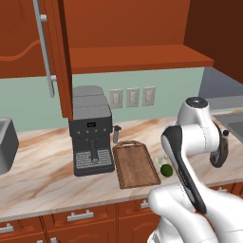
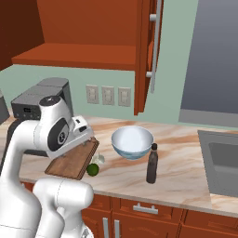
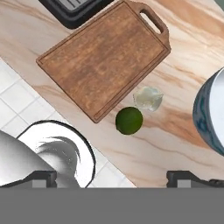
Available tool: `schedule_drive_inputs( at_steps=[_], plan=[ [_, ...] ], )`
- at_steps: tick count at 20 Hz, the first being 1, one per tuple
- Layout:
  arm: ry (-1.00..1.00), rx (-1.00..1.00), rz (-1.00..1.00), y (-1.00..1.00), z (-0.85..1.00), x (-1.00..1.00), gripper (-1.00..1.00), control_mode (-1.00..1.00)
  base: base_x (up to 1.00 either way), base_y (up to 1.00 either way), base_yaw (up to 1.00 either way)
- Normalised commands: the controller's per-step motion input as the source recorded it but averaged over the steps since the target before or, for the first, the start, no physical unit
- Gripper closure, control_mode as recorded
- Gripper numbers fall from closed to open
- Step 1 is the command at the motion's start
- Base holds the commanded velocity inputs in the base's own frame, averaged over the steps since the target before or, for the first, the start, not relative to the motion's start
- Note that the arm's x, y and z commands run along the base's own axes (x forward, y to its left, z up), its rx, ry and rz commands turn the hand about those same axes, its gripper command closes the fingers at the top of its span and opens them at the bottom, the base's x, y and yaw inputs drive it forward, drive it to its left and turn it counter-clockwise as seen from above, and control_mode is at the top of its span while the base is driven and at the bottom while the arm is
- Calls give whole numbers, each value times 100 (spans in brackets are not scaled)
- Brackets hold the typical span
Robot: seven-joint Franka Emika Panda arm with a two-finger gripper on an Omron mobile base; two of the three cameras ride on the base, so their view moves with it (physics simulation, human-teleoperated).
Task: Open the cabinet. Place the bowl and condiment on the counter. Then place the lime and garlic on the cutting board.
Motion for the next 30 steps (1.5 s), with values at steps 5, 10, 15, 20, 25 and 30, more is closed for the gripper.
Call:
schedule_drive_inputs(
  at_steps=[5, 10, 15, 20, 25, 30],
  plan=[
    [2, 1, -4, 0, -30, 19, -100, -100, 0, 0, 0],
    [1, 1, -4, -2, -30, 20, -100, -100, 0, 0, 0],
    [0, 0, -3, -3, -30, 22, -100, -100, 0, 0, 0],
    [0, 0, -3, -5, -30, 24, -100, -100, 0, 0, 0],
    [0, 1, -2, -7, -30, 27, -100, -100, 0, 0, 0],
    [0, 1, -2, -8, -30, 22, -100, -100, 0, 0, 0]
  ],
)
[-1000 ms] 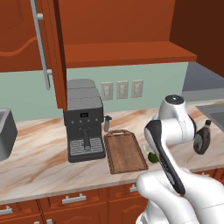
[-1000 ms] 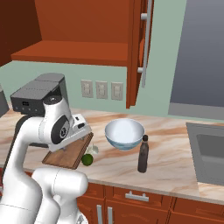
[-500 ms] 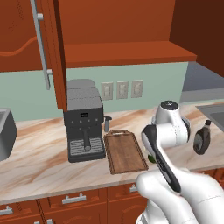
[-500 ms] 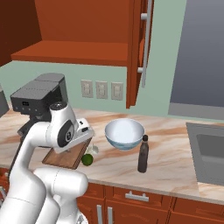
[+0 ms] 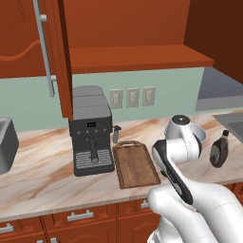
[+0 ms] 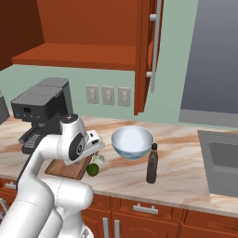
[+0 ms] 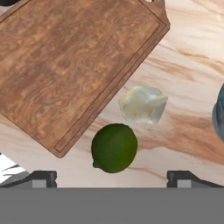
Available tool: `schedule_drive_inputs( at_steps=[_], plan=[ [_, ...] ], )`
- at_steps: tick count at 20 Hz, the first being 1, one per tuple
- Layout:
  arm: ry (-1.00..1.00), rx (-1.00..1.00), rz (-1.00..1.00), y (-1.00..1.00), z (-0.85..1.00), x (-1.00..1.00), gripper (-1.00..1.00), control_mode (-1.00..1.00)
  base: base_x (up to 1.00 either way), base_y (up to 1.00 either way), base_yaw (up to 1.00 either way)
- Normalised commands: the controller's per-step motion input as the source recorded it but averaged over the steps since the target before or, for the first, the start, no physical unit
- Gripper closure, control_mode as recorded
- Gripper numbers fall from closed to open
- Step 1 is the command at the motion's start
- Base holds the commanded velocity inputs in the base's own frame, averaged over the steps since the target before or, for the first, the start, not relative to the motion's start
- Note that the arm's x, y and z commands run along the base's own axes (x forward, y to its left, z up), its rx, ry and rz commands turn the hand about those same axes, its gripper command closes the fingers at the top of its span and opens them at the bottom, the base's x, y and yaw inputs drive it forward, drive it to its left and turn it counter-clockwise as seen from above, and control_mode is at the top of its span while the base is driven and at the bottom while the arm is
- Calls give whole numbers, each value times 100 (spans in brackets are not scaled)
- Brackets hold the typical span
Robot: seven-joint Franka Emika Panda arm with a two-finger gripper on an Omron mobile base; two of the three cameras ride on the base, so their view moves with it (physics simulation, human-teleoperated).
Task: Open the cabinet. Place the bowl and condiment on the counter. Then place the lime and garlic on the cutting board.
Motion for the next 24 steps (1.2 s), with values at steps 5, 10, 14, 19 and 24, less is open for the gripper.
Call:
schedule_drive_inputs(
  at_steps=[5, 10, 14, 19, 24],
  plan=[
    [0, 2, -2, -4, -30, 16, -100, -100, 0, 0, 0],
    [1, 2, -3, 0, -29, 11, -100, -100, 0, 0, 0],
    [3, 0, -2, 0, -39, -1, -100, -100, 0, 0, 0],
    [2, 0, -2, 0, -41, -2, -100, -100, 0, 0, 0],
    [0, 1, -1, 2, -34, -15, -100, -100, 0, 0, 0]
  ],
)
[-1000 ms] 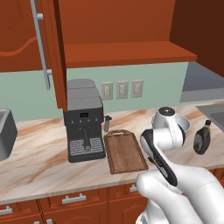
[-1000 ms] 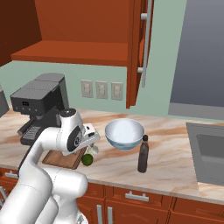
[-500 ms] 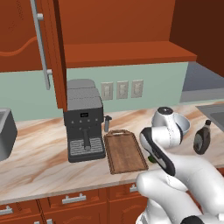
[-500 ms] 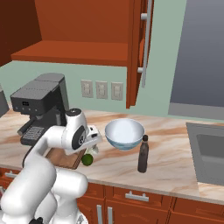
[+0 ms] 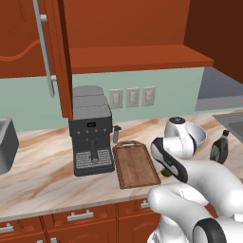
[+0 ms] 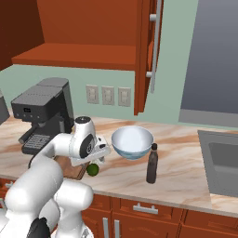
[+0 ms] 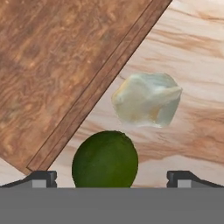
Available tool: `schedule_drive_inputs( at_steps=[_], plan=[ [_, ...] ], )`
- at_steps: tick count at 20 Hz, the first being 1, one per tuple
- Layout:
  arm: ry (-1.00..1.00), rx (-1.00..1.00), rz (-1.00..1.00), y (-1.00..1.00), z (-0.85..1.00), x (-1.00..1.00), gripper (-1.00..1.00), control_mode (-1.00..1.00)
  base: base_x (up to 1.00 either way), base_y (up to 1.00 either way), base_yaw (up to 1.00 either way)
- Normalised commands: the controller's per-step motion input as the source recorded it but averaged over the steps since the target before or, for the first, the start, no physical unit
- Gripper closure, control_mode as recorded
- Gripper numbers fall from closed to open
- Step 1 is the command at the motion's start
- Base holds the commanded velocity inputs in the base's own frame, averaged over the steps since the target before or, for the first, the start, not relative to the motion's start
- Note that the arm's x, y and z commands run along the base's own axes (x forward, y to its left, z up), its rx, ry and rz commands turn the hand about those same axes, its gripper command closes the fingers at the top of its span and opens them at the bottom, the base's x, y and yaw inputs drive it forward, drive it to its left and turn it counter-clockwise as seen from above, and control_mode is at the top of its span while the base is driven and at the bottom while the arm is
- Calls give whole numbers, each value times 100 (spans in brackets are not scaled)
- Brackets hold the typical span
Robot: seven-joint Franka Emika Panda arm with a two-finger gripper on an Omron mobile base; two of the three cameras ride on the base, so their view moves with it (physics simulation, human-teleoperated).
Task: Open the cabinet. Place the bowl and condiment on the counter. Then place the lime and garlic on the cutting board.
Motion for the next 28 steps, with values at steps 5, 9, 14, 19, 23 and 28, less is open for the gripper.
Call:
schedule_drive_inputs(
  at_steps=[5, 9, 14, 19, 23, 28],
  plan=[
    [0, 0, 0, 5, -21, -29, -100, -100, 0, 0, 0],
    [1, 0, 0, 3, -7, -7, -100, -100, 0, 0, 0],
    [0, 0, 0, 0, -5, 4, -100, -100, 0, 0, 0],
    [0, -2, 0, 0, -25, 2, -100, -100, 0, 0, 0],
    [2, -1, 0, 0, -37, 0, -100, -100, 0, 0, 0],
    [5, 0, 0, 8, -40, 0, -100, -100, 0, 0, 0]
  ],
)
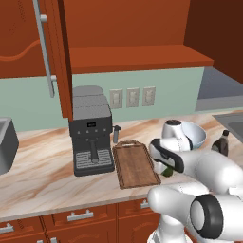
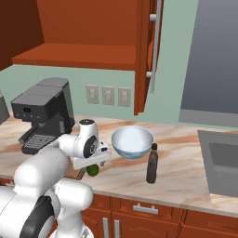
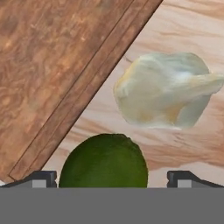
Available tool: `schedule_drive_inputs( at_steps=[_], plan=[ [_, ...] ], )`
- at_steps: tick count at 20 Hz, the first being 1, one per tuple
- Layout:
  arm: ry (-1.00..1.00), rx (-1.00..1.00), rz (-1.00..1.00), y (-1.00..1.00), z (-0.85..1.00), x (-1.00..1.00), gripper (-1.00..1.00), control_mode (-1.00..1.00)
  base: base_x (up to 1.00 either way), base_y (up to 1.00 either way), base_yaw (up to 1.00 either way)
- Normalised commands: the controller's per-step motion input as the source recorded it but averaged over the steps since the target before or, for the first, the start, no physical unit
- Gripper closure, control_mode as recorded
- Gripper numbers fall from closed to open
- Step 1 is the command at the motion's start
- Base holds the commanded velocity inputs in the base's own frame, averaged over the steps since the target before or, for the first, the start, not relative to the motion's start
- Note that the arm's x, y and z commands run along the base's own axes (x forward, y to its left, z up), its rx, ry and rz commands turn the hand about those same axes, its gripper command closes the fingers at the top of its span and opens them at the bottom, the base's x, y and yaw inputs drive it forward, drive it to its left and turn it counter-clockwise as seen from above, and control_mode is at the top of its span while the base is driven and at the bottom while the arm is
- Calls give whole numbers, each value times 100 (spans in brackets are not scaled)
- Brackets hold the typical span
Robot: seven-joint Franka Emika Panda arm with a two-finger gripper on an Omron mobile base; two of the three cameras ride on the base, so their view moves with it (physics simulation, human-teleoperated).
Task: Open the cabinet. Place the bowl and condiment on the counter. Then place the lime and garlic on the cutting board.
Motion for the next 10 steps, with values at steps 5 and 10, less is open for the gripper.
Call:
schedule_drive_inputs(
  at_steps=[5, 10],
  plan=[
    [5, 0, 0, 16, -40, 0, -100, -100, 0, 0, 0],
    [4, 0, 0, 13, -39, 0, -100, -100, 0, 0, 0]
  ],
)
